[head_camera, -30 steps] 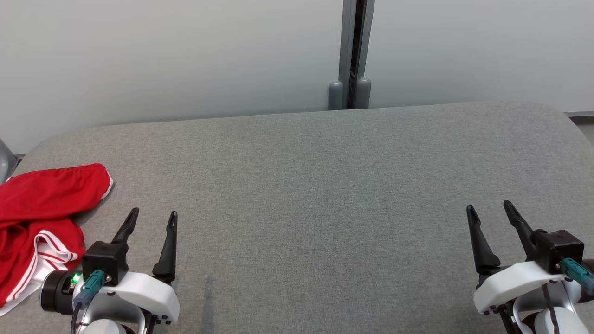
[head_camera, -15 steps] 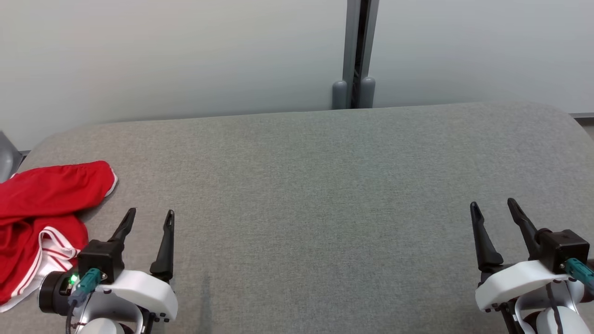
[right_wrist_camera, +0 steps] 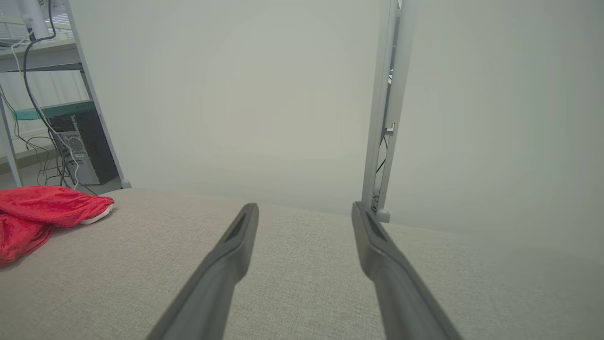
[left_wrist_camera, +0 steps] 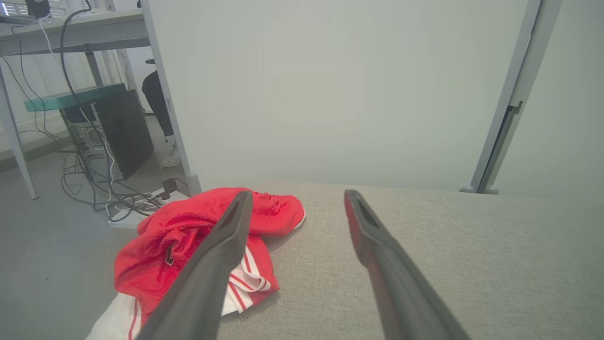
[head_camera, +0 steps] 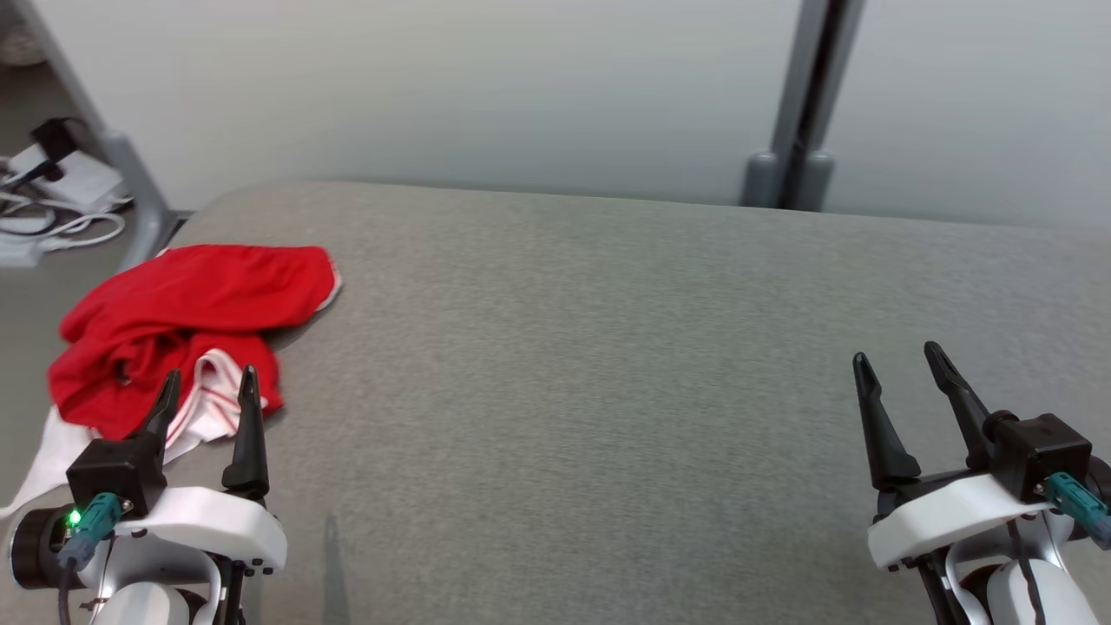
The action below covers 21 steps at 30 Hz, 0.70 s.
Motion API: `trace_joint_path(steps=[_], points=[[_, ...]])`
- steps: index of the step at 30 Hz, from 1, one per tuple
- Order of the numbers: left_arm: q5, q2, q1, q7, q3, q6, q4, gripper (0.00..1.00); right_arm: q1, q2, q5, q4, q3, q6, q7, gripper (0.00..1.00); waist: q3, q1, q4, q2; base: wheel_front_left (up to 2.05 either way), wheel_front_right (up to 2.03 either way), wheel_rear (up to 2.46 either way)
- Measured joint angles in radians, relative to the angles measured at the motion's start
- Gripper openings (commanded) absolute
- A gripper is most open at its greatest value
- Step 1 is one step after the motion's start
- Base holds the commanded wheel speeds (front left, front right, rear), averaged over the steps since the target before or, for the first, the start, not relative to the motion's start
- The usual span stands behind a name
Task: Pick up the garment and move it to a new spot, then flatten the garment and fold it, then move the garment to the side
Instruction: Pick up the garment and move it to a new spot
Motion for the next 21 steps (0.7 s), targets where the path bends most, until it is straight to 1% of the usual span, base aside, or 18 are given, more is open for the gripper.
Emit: trace_joint_path(steps=[13, 17, 21], points=[[-0.034, -0.001, 0.02, -0.015, 0.031, 0.025, -0.014, 1.0, -0.002, 0.006, 0.012, -0.036, 0.042, 0.0, 0.029, 1.0, 0.006, 0.0, 0.218, 0.0, 0.0, 0.0, 0.0], [-0.036, -0.001, 0.032, -0.017, 0.036, 0.035, -0.016, 1.0, -0.001, 0.007, 0.015, -0.037, 0.049, 0.0, 0.032, 1.0, 0.006, 0.0, 0.269, 0.0, 0.0, 0.0, 0.0], [-0.04, 0.0, 0.033, -0.021, 0.037, 0.036, -0.019, 1.0, -0.002, 0.008, 0.015, -0.036, 0.049, 0.0, 0.032, 1.0, 0.007, 0.0, 0.304, 0.0, 0.0, 0.0, 0.0]])
